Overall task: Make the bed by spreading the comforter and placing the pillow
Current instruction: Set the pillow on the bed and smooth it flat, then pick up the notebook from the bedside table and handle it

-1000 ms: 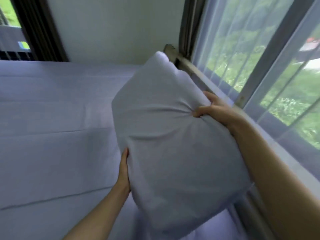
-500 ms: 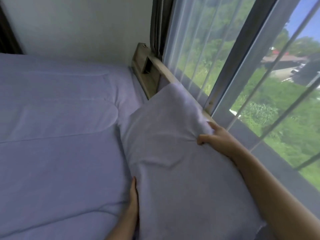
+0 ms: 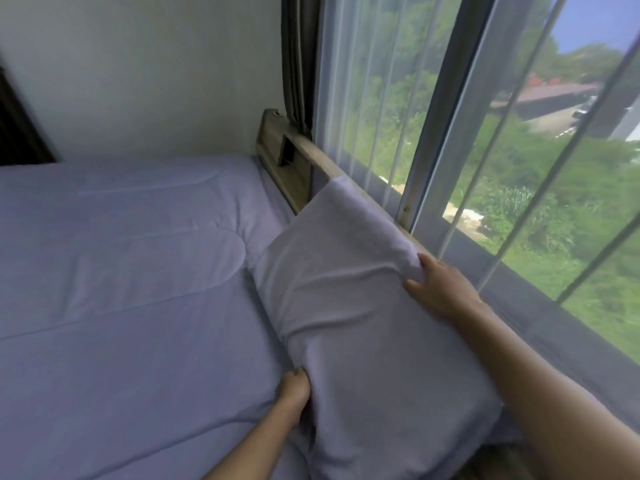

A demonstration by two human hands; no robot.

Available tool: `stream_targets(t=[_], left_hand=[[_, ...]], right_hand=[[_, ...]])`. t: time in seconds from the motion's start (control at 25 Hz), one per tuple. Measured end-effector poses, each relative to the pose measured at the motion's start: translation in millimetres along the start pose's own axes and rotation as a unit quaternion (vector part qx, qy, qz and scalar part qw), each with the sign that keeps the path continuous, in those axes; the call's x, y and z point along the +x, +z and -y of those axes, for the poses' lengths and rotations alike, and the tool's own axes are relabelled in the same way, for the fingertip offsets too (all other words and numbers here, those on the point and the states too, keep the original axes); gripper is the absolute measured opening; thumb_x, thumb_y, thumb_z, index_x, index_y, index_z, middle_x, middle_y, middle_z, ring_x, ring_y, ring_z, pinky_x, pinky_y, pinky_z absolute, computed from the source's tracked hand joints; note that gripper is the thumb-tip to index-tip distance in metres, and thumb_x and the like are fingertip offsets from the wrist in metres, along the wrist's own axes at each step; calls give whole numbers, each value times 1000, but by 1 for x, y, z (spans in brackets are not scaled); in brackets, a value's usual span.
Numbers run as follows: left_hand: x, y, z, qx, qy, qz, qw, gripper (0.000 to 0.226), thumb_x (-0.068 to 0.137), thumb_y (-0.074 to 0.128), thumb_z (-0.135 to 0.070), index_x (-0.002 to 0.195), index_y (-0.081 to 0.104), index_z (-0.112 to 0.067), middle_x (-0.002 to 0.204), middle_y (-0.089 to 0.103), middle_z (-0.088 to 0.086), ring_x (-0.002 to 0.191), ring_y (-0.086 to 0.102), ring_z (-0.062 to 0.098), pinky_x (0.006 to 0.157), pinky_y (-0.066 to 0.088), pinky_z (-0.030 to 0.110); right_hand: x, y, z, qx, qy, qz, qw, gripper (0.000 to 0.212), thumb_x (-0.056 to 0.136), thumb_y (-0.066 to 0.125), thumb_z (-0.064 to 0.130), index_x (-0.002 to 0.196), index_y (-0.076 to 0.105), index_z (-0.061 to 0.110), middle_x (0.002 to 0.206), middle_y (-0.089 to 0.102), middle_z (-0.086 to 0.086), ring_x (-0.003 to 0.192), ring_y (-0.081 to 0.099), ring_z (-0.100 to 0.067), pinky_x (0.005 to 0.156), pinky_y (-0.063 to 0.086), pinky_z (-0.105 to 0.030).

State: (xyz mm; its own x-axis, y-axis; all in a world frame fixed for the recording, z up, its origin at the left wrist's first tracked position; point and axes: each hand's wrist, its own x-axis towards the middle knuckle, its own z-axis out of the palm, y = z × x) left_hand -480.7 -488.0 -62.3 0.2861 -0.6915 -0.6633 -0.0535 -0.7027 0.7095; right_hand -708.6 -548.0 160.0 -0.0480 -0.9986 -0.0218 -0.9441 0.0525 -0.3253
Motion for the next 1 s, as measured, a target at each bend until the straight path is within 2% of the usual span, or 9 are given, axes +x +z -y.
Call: stream_targets(t=[0.12,0.2,0.28,0.4,0.56,0.72,0.84,0.92,1.0], left_hand=[[-53,-20,-36,10,27,74,997,25,95,40,-17,86,59,-4,83,67,17,72,68,27,64,52,31],[-95,-32,-72,43,91,128,987,24,100,33,-20,81,48,-16,75,61,3,56,62,15,54,42,22],[-127,-39,-97,110,225,141,958,19,93,43,-28,77,51,-21,82,68,1,68,67,22,59,50,25],[-168,-47,-106,159,390,149,895,14,84,53,-26,92,64,-22,101,74,5,95,68,26,88,53,36],[-241,-65,-75,155,527,182,816,23,90,50,-11,109,62,-17,99,71,-2,94,66,14,87,51,28],[-298,-57,-40,127,567,281,764,24,92,46,-5,109,61,-14,94,70,0,87,68,12,82,54,28],[-342,-38,-16,123,602,325,719,24,91,46,-2,107,62,-13,88,70,-1,72,64,-7,74,50,13],[-368,-21,3,121,611,377,686,26,91,47,-1,105,62,-16,86,69,-2,73,67,3,75,51,20],[-392,-4,29,149,623,411,648,28,89,47,-2,107,61,-19,89,69,-3,81,68,18,81,52,31]], right_hand=[[-50,-1,9,-50,12,-44,998,66,83,55,37,143,33,19,145,45,-8,129,46,-30,102,40,-43],[-83,-9,14,-54,35,-59,996,64,85,53,32,143,33,16,148,41,-7,136,38,-27,109,32,-45],[-123,-17,21,-26,69,-85,994,63,87,50,26,146,31,14,154,34,-7,142,30,-28,113,28,-45],[-186,-25,35,-3,78,-155,985,61,90,49,23,147,30,12,156,30,-8,144,26,-29,115,25,-44],[-271,-26,54,75,111,-237,962,56,87,49,17,143,41,11,143,49,-13,133,45,-30,108,35,-37],[-358,-27,48,132,143,-293,936,51,84,46,16,134,49,19,129,61,-11,120,56,-27,100,45,-33],[-423,-27,34,108,189,-314,924,50,89,46,8,138,46,14,137,55,-12,126,52,-25,107,39,-29],[-464,-27,21,97,216,-326,915,50,91,47,7,141,44,9,142,51,-11,132,47,-23,108,28,-19],[-511,-27,4,80,260,-327,905,51,92,47,10,143,41,11,144,49,-9,132,47,-22,106,29,-19]])
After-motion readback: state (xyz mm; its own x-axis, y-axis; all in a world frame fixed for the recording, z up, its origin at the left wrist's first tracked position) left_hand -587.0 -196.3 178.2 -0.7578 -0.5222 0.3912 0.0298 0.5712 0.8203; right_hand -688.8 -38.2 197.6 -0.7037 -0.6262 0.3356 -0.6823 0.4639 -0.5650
